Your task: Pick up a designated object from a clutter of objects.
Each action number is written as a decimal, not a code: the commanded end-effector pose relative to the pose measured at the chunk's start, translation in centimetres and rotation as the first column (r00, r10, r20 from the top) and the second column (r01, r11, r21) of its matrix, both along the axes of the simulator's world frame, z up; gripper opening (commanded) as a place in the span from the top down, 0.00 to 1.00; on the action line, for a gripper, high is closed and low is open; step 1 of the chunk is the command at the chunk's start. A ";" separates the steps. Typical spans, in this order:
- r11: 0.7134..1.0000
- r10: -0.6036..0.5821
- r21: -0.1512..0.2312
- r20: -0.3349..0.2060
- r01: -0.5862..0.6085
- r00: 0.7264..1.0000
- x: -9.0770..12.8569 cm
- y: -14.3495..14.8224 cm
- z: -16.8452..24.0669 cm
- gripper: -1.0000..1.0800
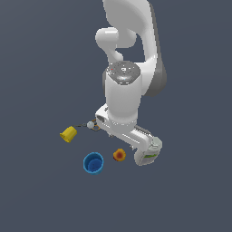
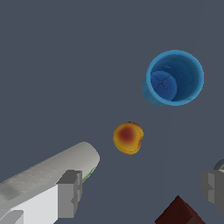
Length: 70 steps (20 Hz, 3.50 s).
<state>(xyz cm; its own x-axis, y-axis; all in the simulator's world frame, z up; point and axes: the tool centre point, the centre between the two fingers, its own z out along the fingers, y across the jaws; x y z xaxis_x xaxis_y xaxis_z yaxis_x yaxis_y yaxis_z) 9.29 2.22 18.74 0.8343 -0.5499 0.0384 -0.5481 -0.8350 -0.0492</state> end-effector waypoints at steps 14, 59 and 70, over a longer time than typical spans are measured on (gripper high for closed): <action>0.974 -0.227 -0.019 -0.059 0.226 0.972 -0.1 -0.4 -10.1 0.04; 0.972 -0.233 -0.018 -0.054 0.232 0.971 -0.1 0.2 -14.0 1.00; 0.972 -0.233 -0.019 -0.055 0.232 0.971 -1.1 4.6 -6.7 1.00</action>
